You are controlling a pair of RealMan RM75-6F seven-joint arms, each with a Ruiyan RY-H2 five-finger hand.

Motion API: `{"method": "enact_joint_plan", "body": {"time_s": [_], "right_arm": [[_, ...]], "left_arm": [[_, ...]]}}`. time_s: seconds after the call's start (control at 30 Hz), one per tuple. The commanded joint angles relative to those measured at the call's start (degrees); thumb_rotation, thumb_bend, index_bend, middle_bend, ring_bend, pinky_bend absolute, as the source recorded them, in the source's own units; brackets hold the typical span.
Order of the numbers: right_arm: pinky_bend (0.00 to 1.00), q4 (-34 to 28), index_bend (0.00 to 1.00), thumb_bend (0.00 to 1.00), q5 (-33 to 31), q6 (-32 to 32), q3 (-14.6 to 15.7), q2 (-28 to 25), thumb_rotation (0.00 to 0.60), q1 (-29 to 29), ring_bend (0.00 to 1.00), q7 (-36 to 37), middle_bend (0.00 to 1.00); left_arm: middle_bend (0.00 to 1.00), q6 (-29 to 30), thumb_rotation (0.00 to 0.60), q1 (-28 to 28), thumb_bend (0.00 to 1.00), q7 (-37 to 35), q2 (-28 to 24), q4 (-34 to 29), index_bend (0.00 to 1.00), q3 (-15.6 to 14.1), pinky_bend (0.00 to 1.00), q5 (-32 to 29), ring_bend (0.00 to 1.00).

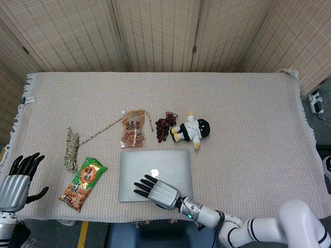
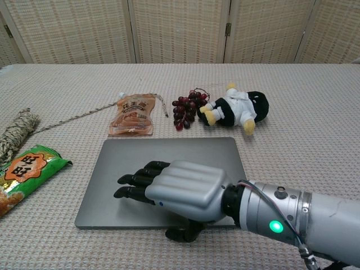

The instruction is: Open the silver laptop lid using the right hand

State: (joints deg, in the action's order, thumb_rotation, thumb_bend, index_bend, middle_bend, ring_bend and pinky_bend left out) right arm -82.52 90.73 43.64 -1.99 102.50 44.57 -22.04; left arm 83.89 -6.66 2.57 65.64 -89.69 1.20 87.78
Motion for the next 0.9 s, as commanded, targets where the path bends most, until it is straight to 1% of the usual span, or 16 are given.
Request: {"method": "enact_joint_plan", "body": {"time_s": [0.03, 0.23, 0.9], "right_arm": [[0.0, 0.67, 0.0, 0.41, -0.52, -0.12, -0.03, 0.64, 0.6, 0.34, 0.0, -0.37, 0.0], [0.0, 1.71, 0.0, 0.41, -1.66, 0.15, -0.37, 1.6, 0.6, 0.86, 0.0, -0.72, 0.0], [0.0, 2.21, 0.0, 0.41, -4.56, 0.94, -0.74, 1.92, 0.6, 2.01, 0.0, -1.91, 0.0]], "left_arm": [[0.12, -0.08, 0.6, -0.03, 0.26, -0.07, 0.08, 0.11, 0.13, -0.01, 0.0, -0.05, 0.13], [0.12, -0.27, 0.6, -0.05, 0.26, -0.31, 0.23, 0.43, 0.13, -0.04, 0.0, -0.23, 0.14], [0.12, -0.54, 0.6, -0.17, 0.26, -0.86, 0.56, 1.3, 0.13, -0.1, 0.0, -0.4, 0.14]]}}
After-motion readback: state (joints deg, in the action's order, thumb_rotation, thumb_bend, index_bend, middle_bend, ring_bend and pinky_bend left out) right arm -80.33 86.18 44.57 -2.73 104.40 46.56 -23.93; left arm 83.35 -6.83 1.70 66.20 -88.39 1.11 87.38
